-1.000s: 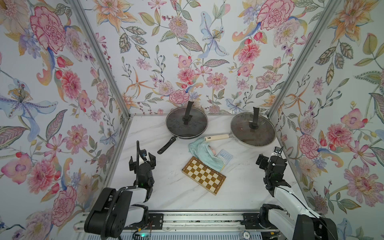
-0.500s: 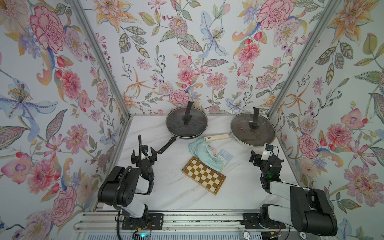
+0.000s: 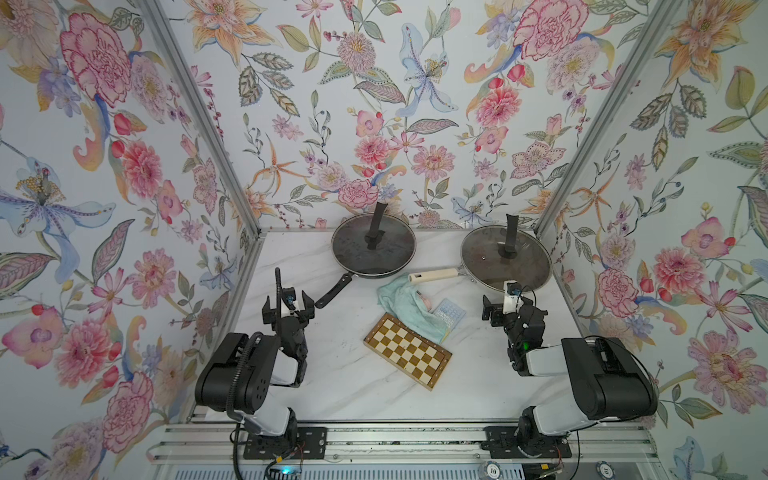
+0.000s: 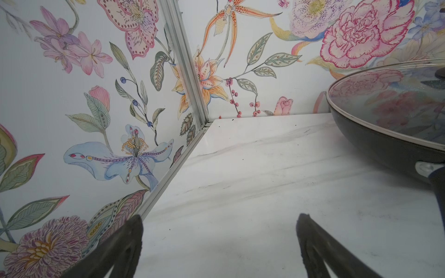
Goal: Wipe the pot lid with a cloth
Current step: Reset both arms
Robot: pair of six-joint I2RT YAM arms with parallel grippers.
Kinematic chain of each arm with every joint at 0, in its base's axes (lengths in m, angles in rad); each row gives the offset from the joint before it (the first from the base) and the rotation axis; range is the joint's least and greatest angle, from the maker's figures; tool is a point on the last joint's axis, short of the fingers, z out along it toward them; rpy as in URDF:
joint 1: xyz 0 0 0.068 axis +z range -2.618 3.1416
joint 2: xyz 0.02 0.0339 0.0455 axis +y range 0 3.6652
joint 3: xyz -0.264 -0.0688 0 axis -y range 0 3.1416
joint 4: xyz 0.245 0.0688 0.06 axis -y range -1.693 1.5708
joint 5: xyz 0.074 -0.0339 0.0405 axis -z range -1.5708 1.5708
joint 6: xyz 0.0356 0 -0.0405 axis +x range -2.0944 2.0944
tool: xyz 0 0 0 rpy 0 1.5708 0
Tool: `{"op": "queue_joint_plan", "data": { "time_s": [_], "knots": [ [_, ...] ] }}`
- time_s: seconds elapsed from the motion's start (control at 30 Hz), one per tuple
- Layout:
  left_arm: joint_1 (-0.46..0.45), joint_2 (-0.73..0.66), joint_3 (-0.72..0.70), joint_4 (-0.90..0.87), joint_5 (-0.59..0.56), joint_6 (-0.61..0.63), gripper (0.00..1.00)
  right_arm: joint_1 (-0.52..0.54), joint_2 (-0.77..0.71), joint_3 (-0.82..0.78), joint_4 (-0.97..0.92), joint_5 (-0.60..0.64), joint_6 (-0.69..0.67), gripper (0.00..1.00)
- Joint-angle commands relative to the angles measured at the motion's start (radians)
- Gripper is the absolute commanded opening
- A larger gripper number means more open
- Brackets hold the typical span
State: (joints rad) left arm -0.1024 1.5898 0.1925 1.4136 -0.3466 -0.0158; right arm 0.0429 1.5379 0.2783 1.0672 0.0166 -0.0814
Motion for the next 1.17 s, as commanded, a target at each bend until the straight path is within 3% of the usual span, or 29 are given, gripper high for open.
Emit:
{"op": "queue_joint_plan", "data": {
  "time_s": [0.0,1.13],
  "knots": [
    [0.009,-0.006,0.014,0.011,0.005,-0.015,0.99,-0.036,0.022,0.023,0.047,0.000,0.058,0.99],
    [0.007,-0.009,0.009,0.020,0.004,-0.013,0.99,-0.026,0.008,0.023,0.019,0.011,0.049,0.99]
  ]
}}
